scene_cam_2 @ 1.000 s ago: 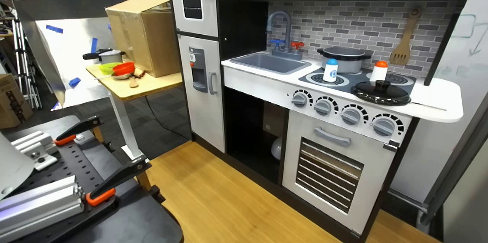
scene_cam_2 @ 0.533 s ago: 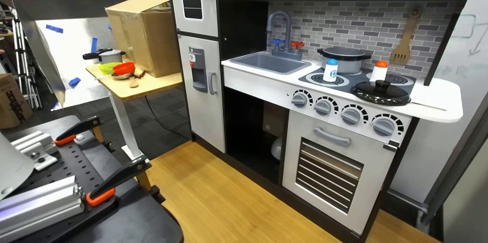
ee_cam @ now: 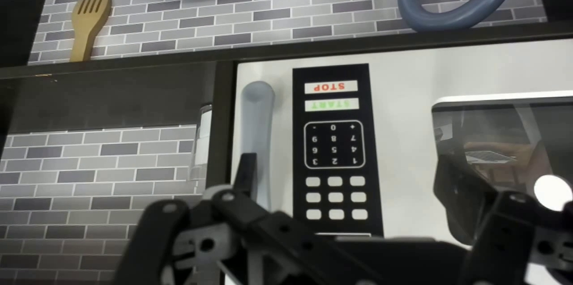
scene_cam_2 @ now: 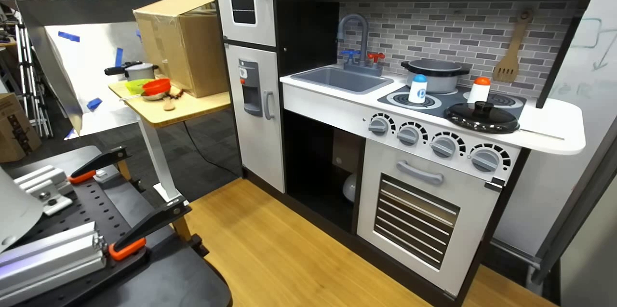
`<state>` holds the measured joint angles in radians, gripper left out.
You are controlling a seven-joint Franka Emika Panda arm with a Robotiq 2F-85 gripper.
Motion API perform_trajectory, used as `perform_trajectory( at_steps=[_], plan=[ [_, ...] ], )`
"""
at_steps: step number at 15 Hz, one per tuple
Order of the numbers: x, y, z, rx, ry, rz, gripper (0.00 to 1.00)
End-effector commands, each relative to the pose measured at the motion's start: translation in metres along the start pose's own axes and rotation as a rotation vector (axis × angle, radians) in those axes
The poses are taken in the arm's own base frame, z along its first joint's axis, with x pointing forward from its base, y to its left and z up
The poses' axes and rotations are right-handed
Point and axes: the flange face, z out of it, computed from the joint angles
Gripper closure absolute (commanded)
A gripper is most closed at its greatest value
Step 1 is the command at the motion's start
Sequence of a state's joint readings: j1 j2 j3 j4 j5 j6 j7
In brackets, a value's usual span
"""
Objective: Open the microwave door.
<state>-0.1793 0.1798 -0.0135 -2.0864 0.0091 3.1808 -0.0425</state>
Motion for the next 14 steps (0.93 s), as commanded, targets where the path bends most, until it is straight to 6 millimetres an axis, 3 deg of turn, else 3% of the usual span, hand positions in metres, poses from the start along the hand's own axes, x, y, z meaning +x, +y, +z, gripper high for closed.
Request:
perform_trajectory(
  at_steps=[1,5,10,14],
  plan=[
    [0.0,0.0,0.0,0.0,0.0,0.0,0.0],
    [0.0,0.006,0.0,-0.012,0.001,0.007,0.0],
    [0.003,0.03,0.001,-0.048,0.002,0.02,0.0],
    [0.007,0.02,0.003,-0.036,0.007,0.01,0.0]
  ],
)
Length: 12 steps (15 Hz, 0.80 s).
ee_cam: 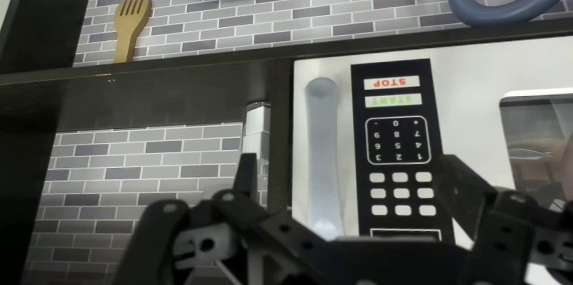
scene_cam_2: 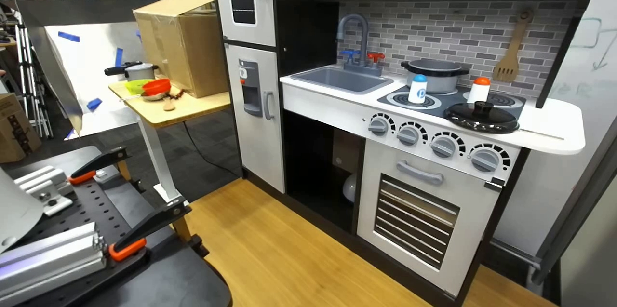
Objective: Open the microwave door.
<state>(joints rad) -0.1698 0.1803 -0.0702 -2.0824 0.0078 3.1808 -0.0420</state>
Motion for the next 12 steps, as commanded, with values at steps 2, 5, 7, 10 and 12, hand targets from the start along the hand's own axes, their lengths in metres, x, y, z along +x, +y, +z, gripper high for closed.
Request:
perform_trajectory(
  at_steps=[2,5,7,10,12],
  plan=[
    [0.008,-0.015,0.005,0.016,0.004,-0.013,0.0],
    [0.009,-0.015,0.009,0.015,0.0,-0.013,0.0],
    [0.007,-0.01,0.012,0.007,-0.005,-0.009,0.0],
    [0.006,-0.002,0.016,-0.005,-0.008,-0.005,0.0],
    [0.006,-0.001,0.018,-0.009,-0.009,-0.005,0.0]
  ],
)
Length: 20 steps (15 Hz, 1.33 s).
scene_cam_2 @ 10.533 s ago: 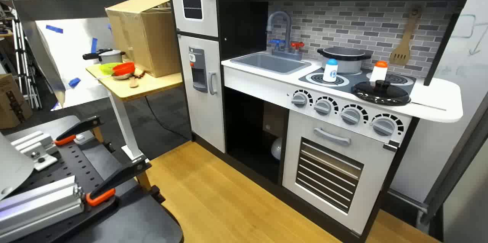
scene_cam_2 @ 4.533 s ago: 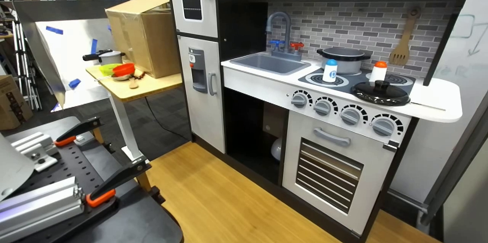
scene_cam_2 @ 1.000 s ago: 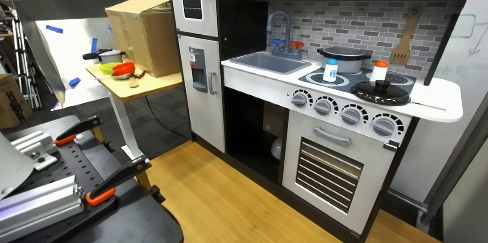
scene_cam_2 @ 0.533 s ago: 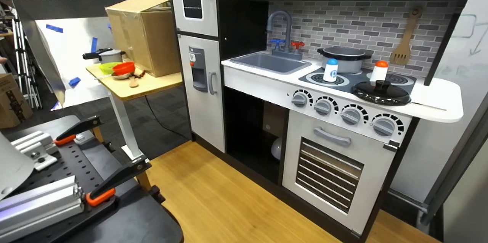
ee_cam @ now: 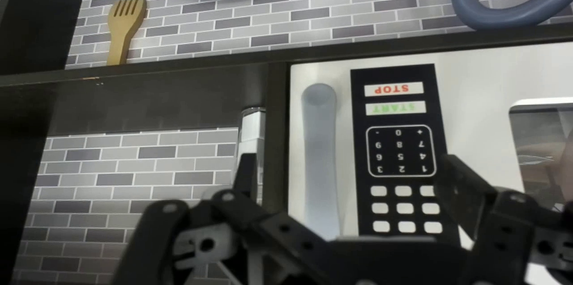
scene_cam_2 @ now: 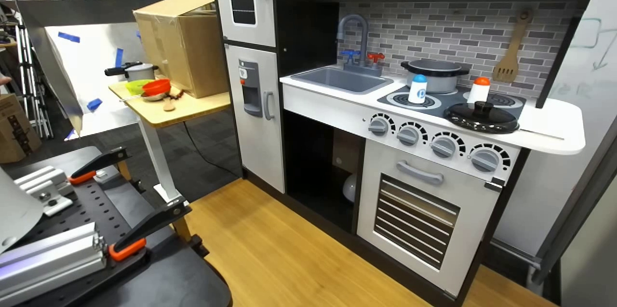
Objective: Open the microwave door.
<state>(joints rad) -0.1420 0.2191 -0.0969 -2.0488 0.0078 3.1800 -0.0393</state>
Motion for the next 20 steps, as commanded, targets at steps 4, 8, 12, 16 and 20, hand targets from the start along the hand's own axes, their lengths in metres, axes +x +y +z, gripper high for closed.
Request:
perform_trajectory(
  at_steps=[4,8,12,16,20],
  plan=[
    [0.0062,0.0021,0.0086,-0.006,-0.003,0.005,0.33],
    [0.0066,0.0024,0.0118,-0.007,-0.005,0.005,0.61],
    [0.0053,0.0052,0.0144,-0.011,-0.012,0.007,0.89],
    [0.0057,0.0076,0.0153,-0.015,-0.013,0.018,0.95],
    [0.0075,0.0075,0.0135,-0.015,-0.011,0.017,0.95]
  ],
)
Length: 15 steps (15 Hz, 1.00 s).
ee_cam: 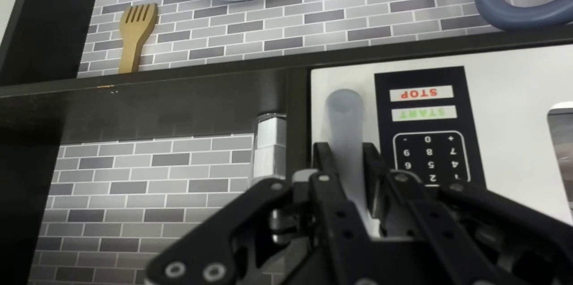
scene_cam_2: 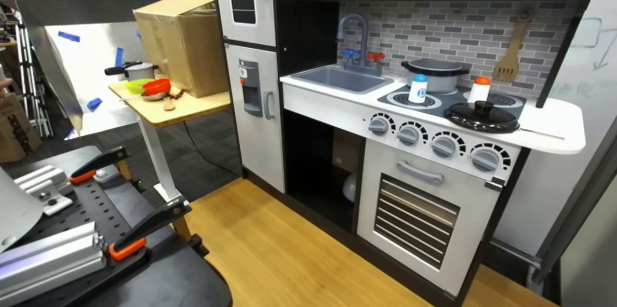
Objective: Open the microwave door.
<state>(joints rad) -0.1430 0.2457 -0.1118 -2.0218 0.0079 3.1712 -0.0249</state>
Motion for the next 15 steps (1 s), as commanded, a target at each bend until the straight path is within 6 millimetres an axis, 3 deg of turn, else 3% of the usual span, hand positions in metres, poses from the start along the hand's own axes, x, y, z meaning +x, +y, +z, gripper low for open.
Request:
perform_trajectory(
  at_steps=[1,9,15],
  plan=[
    [0.007,-0.001,0.003,0.0,-0.002,-0.001,0.95],
    [0.001,0.002,-0.018,-0.001,0.011,-0.007,0.95],
    [-0.022,0.003,-0.052,0.006,-0.002,0.002,0.95]
  ],
)
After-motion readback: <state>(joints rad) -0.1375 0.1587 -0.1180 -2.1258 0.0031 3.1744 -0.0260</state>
